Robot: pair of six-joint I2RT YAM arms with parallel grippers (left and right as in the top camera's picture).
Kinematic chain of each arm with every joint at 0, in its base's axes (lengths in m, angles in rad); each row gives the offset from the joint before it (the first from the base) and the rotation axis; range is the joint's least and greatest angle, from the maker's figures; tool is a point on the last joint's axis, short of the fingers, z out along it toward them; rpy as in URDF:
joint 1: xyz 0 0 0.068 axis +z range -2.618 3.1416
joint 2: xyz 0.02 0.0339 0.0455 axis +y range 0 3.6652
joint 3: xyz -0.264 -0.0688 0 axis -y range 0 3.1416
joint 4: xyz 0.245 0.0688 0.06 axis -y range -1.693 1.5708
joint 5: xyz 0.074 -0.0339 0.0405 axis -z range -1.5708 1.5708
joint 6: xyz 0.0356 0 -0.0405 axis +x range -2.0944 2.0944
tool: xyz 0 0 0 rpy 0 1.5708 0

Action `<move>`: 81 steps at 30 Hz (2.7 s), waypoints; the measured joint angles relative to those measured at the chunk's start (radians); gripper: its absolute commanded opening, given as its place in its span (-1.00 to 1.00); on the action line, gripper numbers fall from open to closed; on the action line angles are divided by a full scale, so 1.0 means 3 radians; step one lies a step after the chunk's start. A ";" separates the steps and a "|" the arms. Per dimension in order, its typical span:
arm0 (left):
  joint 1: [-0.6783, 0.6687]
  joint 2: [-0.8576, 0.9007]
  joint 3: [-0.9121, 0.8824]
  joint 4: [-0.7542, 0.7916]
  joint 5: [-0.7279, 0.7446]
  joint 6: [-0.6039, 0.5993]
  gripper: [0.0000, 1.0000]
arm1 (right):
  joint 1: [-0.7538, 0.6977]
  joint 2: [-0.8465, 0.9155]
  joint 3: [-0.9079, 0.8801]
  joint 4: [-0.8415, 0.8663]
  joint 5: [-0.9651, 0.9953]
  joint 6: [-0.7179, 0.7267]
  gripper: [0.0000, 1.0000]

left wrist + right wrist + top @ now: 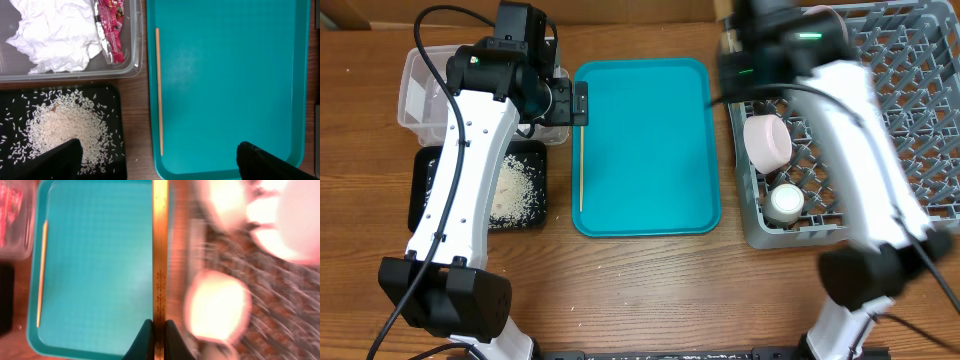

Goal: Sort waste into correct bins and load items into the dishwasher
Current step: 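Grasp one chopstick and drop it into the dish rack, then move the right gripper to the remaining chopstick at the tray's left edge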

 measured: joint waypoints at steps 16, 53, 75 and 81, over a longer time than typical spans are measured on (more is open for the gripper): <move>0.0000 0.0000 0.0000 0.0005 0.0000 0.0000 1.00 | -0.1011 -0.0154 -0.1214 0.0098 0.0088 0.1086 -0.80; 0.0000 0.0000 0.0000 0.0001 0.0001 0.0000 1.00 | 0.0842 0.0477 -0.1254 0.1890 -0.0755 0.1241 -0.07; 0.0412 0.0000 0.0219 -0.0306 -0.0089 -0.0001 0.99 | 0.1139 0.0645 -0.1254 0.2199 -0.0744 0.1369 0.06; 0.0846 0.0000 0.0398 -0.0369 -0.0128 -0.0009 0.99 | 0.1264 0.0814 -0.1254 0.2358 -0.0736 0.1369 0.06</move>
